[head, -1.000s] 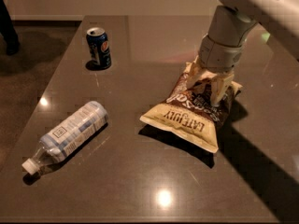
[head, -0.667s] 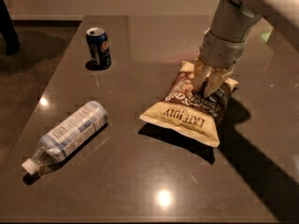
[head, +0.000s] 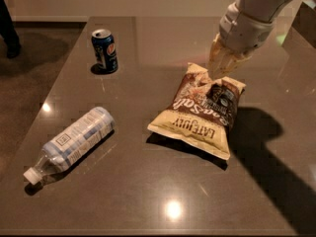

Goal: Pick brown chip bag

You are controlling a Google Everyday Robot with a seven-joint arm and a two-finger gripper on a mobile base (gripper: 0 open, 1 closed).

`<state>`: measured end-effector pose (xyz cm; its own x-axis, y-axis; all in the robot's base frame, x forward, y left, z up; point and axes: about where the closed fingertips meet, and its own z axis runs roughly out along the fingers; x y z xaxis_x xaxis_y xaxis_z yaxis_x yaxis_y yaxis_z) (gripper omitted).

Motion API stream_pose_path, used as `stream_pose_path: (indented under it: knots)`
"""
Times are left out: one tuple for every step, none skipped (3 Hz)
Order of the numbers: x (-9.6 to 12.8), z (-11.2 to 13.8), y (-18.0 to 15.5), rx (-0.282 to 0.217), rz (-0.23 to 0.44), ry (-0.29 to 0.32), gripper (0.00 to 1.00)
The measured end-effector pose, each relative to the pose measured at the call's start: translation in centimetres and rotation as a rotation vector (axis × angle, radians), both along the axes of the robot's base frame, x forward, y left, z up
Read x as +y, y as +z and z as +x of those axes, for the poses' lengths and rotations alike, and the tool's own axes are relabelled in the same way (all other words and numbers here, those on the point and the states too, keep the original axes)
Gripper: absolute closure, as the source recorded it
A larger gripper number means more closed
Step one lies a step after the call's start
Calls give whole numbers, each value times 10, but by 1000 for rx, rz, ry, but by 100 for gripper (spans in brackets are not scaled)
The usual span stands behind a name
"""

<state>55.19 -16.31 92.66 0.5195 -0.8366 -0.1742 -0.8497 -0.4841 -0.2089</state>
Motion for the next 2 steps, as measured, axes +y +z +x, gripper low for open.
stream_pose_path:
  knots:
    - [1, 1, 16, -20, 56, -39, 100]
    - [5, 8, 16, -42, 65, -41, 82]
